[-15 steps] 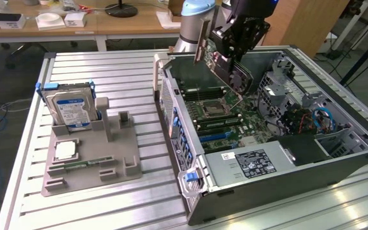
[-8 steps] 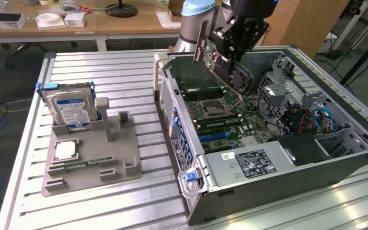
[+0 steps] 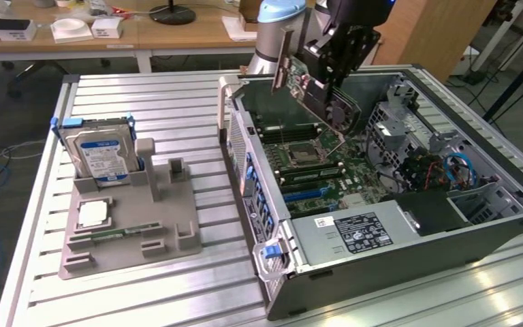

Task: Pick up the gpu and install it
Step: 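Insert the gpu into the slot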

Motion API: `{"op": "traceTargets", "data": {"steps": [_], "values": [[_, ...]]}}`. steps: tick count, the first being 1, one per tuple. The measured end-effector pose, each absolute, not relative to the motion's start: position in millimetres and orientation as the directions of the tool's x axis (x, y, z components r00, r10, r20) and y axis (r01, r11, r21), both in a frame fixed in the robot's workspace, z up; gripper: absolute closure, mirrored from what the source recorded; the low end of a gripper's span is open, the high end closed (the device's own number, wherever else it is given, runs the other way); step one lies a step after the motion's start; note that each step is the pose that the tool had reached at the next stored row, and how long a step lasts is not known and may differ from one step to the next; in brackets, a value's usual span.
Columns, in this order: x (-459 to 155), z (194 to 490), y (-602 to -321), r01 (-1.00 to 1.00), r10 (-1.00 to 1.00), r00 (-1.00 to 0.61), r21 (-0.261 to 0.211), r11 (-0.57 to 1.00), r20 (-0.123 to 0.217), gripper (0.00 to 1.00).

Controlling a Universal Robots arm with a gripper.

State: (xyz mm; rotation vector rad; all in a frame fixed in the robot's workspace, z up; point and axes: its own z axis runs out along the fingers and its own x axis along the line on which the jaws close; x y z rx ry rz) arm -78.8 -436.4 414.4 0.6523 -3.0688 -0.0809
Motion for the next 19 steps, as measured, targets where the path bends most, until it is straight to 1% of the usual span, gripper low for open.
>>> {"op": "traceTargets", "data": {"steps": [8,19], "values": [[-79.0,414.1,-436.1,-0.441,-0.442,-0.897,0.051,0.896,-0.008,0.74],[-78.9,412.5,-435.9,-0.55,-0.55,-0.835,0.051,0.834,-0.007,0.74]]}}
